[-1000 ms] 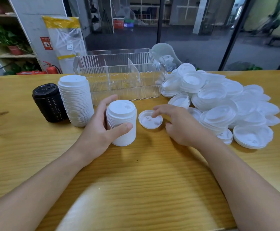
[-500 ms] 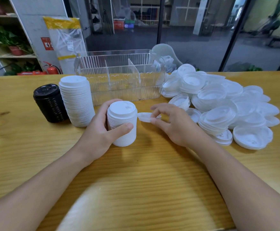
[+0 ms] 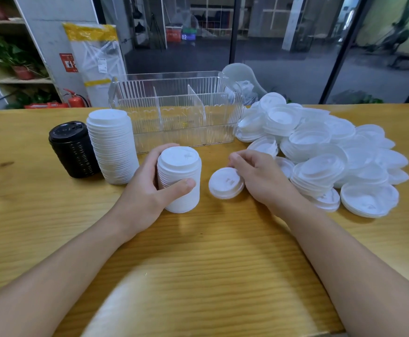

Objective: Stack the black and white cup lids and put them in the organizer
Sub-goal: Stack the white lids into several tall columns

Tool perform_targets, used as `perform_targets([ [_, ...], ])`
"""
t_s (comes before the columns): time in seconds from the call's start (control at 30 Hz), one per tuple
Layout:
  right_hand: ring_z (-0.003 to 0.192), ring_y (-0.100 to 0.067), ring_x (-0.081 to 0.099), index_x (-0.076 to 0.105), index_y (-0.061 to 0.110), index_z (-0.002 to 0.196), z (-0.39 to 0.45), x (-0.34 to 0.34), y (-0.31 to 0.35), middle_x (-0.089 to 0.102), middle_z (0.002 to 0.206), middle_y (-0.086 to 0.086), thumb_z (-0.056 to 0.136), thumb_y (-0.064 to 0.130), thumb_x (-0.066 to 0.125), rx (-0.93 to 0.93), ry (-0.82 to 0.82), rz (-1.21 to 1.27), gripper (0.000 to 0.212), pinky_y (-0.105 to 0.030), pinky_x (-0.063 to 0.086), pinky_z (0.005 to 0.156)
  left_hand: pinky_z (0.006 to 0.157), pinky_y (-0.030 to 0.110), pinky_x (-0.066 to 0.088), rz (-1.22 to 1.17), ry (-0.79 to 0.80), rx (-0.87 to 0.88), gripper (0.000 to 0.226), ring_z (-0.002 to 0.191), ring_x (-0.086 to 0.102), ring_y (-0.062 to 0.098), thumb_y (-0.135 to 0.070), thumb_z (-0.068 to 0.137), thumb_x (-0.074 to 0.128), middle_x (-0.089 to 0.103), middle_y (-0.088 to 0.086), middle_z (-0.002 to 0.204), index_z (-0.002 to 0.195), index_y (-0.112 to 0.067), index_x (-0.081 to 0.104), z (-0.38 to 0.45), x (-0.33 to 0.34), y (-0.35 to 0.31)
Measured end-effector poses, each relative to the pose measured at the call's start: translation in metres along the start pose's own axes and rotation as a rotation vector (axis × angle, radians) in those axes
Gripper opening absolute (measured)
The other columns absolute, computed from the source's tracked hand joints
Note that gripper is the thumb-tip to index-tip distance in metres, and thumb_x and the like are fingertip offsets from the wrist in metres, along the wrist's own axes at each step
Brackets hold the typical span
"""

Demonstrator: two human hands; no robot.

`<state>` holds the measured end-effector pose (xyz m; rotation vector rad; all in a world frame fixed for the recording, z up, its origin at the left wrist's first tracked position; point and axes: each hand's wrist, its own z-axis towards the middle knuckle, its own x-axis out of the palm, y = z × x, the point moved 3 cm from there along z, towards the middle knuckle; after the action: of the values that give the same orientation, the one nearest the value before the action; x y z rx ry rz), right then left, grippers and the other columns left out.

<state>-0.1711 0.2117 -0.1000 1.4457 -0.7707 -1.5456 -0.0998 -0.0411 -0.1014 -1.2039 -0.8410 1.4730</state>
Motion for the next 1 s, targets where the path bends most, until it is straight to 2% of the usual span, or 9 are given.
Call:
perform_targets([
  [0.1, 0.115, 0.001, 0.065, 0.065, 0.034, 0.140, -0.003, 0.000, 0.000, 0.067, 0.130, 0.020, 0.091, 0.068, 0.074, -0.018, 0.131, -0.123, 0.061, -0.029, 0.052, 0.097, 0.110, 0.038, 0.052, 0.001, -0.004, 0.001, 0.078, 0.134, 0.065, 0.011, -0.037, 0.087, 0.089, 0.069, -0.012, 0.142, 0.154, -0.036, 0.050, 0.000, 0.001, 0.000],
  [0.2, 0.125, -0.004, 0.060, 0.052, 0.034, 0.154, -0.008, 0.005, -0.001, 0.058, 0.141, 0.019, 0.077, 0.064, 0.087, -0.082, 0.248, -0.313, 0.089, -0.035, 0.052, 0.109, 0.110, 0.038, 0.052, -0.006, -0.009, 0.000, 0.078, 0.134, 0.065, 0.011, -0.037, 0.086, 0.089, 0.069, -0.011, 0.143, 0.154, -0.036, 0.050, 0.000, 0.001, 0.000],
  [0.33, 0.117, -0.006, 0.063, 0.055, 0.033, 0.144, -0.006, 0.005, 0.001, 0.063, 0.129, 0.019, 0.077, 0.054, 0.091, -0.123, 0.201, -0.356, 0.078, -0.033, 0.055, 0.102, 0.111, 0.037, 0.052, -0.008, -0.010, 0.005, 0.081, 0.135, 0.064, 0.009, -0.038, 0.085, 0.089, 0.068, -0.013, 0.143, 0.155, -0.039, 0.048, 0.000, 0.000, 0.001],
  [0.5, 0.103, 0.000, 0.070, 0.066, 0.036, 0.123, -0.005, -0.003, 0.008, 0.072, 0.116, 0.019, 0.076, 0.062, 0.089, -0.121, 0.052, -0.211, 0.058, -0.033, 0.061, 0.093, 0.108, 0.024, 0.050, -0.062, -0.023, -0.019, 0.098, 0.137, 0.062, 0.000, -0.040, 0.084, 0.087, 0.065, -0.019, 0.148, 0.166, -0.040, 0.034, -0.001, 0.002, 0.000],
  [0.6, 0.101, -0.007, 0.076, 0.076, 0.032, 0.119, -0.012, -0.008, 0.025, 0.079, 0.112, 0.014, 0.090, 0.051, 0.085, -0.172, -0.030, 0.044, 0.036, -0.045, 0.063, 0.095, 0.107, 0.025, 0.048, -0.071, -0.025, -0.024, 0.081, 0.135, 0.063, -0.001, -0.047, 0.090, 0.079, 0.068, -0.021, 0.145, 0.162, -0.037, 0.043, -0.001, 0.003, -0.003],
  [0.7, 0.102, -0.020, 0.076, 0.079, 0.028, 0.119, -0.023, -0.002, 0.042, 0.080, 0.110, 0.006, 0.100, 0.039, 0.078, -0.259, 0.002, 0.168, 0.022, -0.055, 0.060, 0.096, 0.101, 0.024, 0.051, -0.072, 0.003, -0.020, 0.061, 0.128, 0.068, 0.005, -0.044, 0.094, 0.075, 0.073, -0.014, 0.138, 0.150, -0.031, 0.055, -0.001, 0.008, -0.004],
  [0.8, 0.114, -0.016, 0.073, 0.077, 0.028, 0.129, -0.031, 0.012, 0.052, 0.078, 0.120, 0.008, 0.103, 0.038, 0.075, -0.343, 0.032, 0.162, 0.029, -0.050, 0.058, 0.101, 0.100, 0.026, 0.055, -0.078, 0.042, -0.019, 0.060, 0.128, 0.069, 0.013, -0.039, 0.097, 0.075, 0.073, -0.006, 0.138, 0.151, -0.025, 0.053, -0.002, 0.015, -0.003],
  [0.93, 0.127, -0.009, 0.065, 0.069, 0.027, 0.142, -0.035, 0.021, 0.057, 0.071, 0.131, 0.015, 0.105, 0.046, 0.069, -0.425, 0.056, 0.003, 0.042, -0.039, 0.054, 0.105, 0.114, 0.047, 0.052, -0.074, 0.106, -0.025, 0.060, 0.135, 0.067, 0.022, -0.035, 0.100, 0.076, 0.071, 0.001, 0.144, 0.154, -0.026, 0.050, -0.002, 0.026, -0.001],
  [1.0, 0.131, -0.005, 0.061, 0.066, 0.027, 0.148, -0.034, 0.023, 0.055, 0.068, 0.136, 0.017, 0.103, 0.053, 0.068, -0.415, 0.073, -0.059, 0.051, -0.037, 0.051, 0.110, 0.117, 0.052, 0.051, -0.070, 0.107, -0.024, 0.059, 0.136, 0.067, 0.022, -0.033, 0.101, 0.076, 0.071, 0.000, 0.145, 0.154, -0.027, 0.051, -0.002, 0.028, 0.000],
])
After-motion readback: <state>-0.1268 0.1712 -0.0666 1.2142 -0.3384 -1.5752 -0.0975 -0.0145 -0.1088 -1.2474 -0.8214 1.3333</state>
